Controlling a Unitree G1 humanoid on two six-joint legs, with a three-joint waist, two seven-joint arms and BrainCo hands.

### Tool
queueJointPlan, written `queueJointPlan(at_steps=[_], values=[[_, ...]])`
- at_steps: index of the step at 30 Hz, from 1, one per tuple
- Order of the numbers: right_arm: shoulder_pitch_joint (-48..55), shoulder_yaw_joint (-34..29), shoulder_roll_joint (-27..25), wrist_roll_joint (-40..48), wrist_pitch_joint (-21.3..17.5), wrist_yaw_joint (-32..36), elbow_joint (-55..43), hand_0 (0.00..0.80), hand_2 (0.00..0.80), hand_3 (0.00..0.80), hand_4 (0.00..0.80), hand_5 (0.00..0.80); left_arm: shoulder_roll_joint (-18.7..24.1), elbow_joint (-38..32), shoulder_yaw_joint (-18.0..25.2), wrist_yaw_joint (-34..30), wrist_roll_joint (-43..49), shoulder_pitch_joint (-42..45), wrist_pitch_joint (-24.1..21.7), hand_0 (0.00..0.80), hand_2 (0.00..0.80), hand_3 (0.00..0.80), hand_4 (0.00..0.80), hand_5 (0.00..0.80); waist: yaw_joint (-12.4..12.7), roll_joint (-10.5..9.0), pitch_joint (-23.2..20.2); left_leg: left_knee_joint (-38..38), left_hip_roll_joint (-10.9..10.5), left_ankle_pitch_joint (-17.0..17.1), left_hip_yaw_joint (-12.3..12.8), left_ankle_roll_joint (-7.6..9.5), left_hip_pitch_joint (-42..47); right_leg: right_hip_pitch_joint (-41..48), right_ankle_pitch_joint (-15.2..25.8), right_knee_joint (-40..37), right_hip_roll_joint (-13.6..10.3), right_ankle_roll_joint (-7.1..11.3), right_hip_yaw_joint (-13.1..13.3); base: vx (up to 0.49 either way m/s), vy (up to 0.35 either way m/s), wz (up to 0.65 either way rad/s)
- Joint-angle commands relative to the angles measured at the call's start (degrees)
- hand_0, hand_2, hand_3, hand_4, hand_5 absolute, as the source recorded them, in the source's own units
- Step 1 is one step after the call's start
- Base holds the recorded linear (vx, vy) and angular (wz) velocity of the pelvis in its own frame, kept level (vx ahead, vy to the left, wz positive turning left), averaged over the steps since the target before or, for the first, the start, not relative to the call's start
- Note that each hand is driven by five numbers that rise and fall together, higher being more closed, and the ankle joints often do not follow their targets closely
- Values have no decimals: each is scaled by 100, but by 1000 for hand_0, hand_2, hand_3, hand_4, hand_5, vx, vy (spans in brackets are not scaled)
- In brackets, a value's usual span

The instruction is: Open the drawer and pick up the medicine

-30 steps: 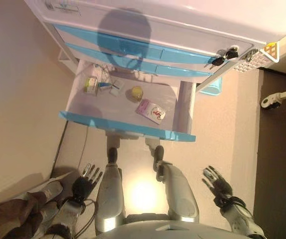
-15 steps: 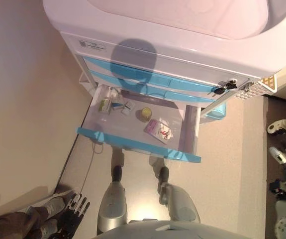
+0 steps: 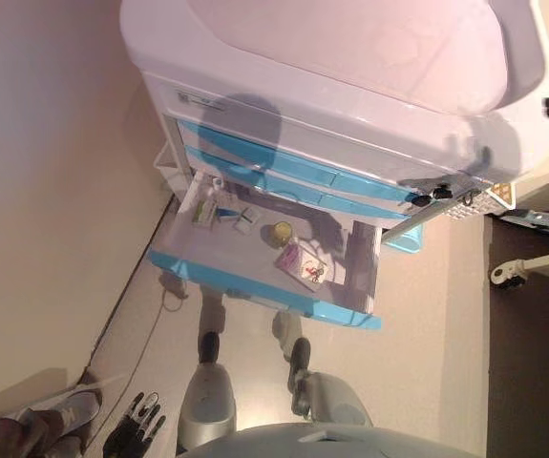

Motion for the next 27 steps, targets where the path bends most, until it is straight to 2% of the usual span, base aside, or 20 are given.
queueJointPlan(at_steps=[1, 4, 8, 16, 19, 22, 27], values=[[-68, -31, -393, 608, 26, 1741, -560, 0, 0, 0, 0, 0, 390, 46, 50, 82, 225, 110, -232, 0, 0, 0, 0, 0, 122, -170, -27, -105, -121, -8, 235, 399, -88, 224, 169, 53, -80, 362, 63, -19, -79, 11], [121, -7, -705, 977, 242, 2718, -753, 0, 0, 0, 0, 0, 533, -37, 68, 96, 225, 103, -254, 0, 0, 0, 0, 0, 129, -268, -3, -118, -110, -10, 218, 373, -103, 209, 190, 57, -66, 368, 57, -43, -59, 8], [339, 167, -931, 896, 276, 2979, -986, 0, 0, 0, 0, 0, 635, -66, -4, 75, 62, 124, -293, 0, 0, 0, 0, 0, 116, -335, 21, -159, -106, 26, 205, 353, -95, 191, 211, 71, -58, 370, 63, -36, -26, 2], [436, 187, -807, 614, -223, 2700, -1114, 0, 0, 0, 0, 0, 626, -59, -59, 25, -52, 128, -359, 0, 0, 0, 0, 0, 50, -349, 24, -192, -108, 43, 235, 340, -100, 152, 227, 44, -49, 360, 123, -13, -1, 0], [370, 243, -749, 209, -387, 2462, -1098, 0, 0, 0, 0, 0, 595, -156, -77, 70, 6, 129, -347, 0, 0, 0, 0, 0, 52, -327, 31, -198, -109, 50, 236, 334, -100, 142, 235, 36, -53, 358, 125, -12, 24, -1], [153, 410, -757, 6, -233, 1981, -1043, 0, 0, 0, 0, 0, 578, -263, -188, 199, -20, 90, -341, 0, 0, 0, 0, 0, 71, -289, 44, -201, -119, 64, 220, 333, -109, 140, 235, 28, -68, 347, 120, -16, 45, -1], [-421, 947, -522, -436, -199, 1674, -967, 0, 0, 0, 0, 0, 517, -266, -240, 342, 45, -12, -318, 0, 0, 0, 0, 0, 154, -231, 73, -195, -152, 76, 169, 335, -164, 123, 223, 26, -99, 340, 73, -16, 30, 0]])
